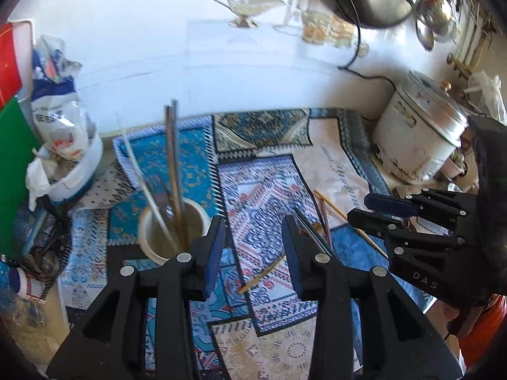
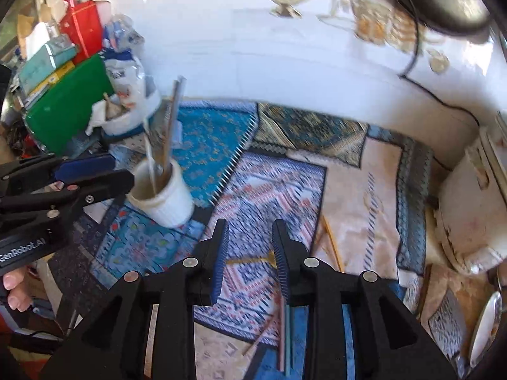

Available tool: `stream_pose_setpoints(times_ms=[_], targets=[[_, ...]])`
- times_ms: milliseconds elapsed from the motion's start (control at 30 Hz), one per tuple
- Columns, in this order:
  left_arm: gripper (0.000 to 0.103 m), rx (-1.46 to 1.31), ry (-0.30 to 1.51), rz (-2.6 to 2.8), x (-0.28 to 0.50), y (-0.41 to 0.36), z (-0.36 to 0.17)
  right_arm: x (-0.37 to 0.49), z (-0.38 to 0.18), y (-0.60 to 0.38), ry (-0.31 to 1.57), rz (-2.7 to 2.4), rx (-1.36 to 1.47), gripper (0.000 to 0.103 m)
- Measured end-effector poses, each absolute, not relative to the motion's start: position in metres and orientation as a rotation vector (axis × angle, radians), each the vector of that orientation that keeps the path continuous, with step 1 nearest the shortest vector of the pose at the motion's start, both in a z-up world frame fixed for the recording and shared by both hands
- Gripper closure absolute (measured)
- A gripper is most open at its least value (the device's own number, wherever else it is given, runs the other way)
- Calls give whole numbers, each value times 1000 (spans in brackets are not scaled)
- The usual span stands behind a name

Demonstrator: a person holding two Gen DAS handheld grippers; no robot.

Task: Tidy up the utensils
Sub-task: 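Move both open tools back over the utensil pile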

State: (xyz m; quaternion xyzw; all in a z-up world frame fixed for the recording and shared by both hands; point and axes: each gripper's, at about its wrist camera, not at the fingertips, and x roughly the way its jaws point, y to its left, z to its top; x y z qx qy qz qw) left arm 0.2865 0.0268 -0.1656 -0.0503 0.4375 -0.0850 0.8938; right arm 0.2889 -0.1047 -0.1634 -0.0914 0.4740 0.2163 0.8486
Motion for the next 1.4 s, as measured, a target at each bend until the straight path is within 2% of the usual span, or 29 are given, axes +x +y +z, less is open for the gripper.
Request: stream_pose_setpoints(times_ms=[500,633,700,767,1400], targets=[[67,-70,1159,-225,297,-26,-259,299,-279,-170,1356,358,-50,78],[67,-52,1190,-213,291,-29,-270,301,-283,-166,1349,390,-53,80],[67,-71,1202,-214,289,-28,-273,304,-284,-164,1348,393,-59,86],[67,-76,1205,-211,287,-28,-274,309,-290,-164,1355,392,-71,88],[67,-95,1209,-190,287,-24,-273,323,-298,-135,1373,467,-167,89]])
